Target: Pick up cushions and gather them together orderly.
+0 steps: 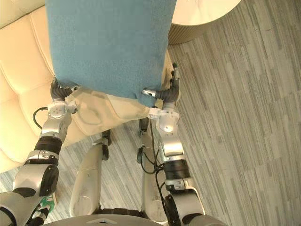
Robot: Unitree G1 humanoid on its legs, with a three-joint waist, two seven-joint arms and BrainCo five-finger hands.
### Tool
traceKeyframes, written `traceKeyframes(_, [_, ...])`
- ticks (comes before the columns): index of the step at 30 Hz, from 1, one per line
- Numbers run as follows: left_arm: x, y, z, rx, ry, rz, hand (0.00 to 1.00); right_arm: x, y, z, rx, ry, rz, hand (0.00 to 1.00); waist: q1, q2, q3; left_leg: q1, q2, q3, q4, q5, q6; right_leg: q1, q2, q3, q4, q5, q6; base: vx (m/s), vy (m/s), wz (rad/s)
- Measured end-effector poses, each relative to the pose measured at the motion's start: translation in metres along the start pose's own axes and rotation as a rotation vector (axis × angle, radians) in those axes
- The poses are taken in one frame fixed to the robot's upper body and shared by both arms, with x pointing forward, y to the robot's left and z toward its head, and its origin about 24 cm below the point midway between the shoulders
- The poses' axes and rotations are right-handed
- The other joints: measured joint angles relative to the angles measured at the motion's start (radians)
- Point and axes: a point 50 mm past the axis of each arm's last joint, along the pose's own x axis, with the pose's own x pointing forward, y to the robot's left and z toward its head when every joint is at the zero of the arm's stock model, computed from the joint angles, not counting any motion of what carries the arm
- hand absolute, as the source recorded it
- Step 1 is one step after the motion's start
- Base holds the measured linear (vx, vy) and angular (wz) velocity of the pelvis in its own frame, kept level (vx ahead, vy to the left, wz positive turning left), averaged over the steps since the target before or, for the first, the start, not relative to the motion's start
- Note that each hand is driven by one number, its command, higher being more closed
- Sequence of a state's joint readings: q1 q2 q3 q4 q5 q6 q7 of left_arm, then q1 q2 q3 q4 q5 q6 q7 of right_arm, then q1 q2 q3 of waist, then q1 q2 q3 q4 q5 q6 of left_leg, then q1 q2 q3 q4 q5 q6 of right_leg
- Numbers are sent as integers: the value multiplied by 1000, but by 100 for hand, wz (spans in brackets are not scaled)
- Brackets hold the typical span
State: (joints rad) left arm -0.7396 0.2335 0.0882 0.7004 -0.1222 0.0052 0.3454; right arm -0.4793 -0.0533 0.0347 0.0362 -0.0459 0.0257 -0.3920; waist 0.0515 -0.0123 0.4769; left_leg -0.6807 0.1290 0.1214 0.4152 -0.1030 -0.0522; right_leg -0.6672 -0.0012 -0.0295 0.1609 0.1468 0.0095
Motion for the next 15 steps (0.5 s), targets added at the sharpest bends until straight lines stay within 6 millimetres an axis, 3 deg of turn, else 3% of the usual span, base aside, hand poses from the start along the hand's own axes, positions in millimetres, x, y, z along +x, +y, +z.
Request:
traceKeyframes(1, [2, -3, 6, 18, -21, -14, 0, 4, 3, 1, -3, -2, 8, 0, 0, 0, 0, -3, 0, -9, -2, 4, -2, 0, 0, -7, 0, 0, 0, 16, -42, 16])
traceKeyframes(2, [2, -5, 9, 28, -32, -21, 0, 5, 3, 1, -5, -2, 9, 100, 1, 0, 0, -4, -1, -9, -4, 6, -3, 0, 1, -7, 0, 0, 0, 11, -40, 18])
traceKeyframes(3, [4, -8, 15, 50, -53, -36, 100, 7, 4, 3, -7, -8, 10, 100, 2, 0, 0, -4, -2, -12, -14, 12, -3, -1, 0, -8, -2, 0, 0, 5, -40, 13])
traceKeyframes(15, [11, -13, 44, 226, -168, -81, 100, 19, 16, 10, -77, -52, 88, 100, -10, 0, 0, -15, -1, -13, -53, 53, -13, -19, 4, -10, -26, 31, -19, -7, -42, 2])
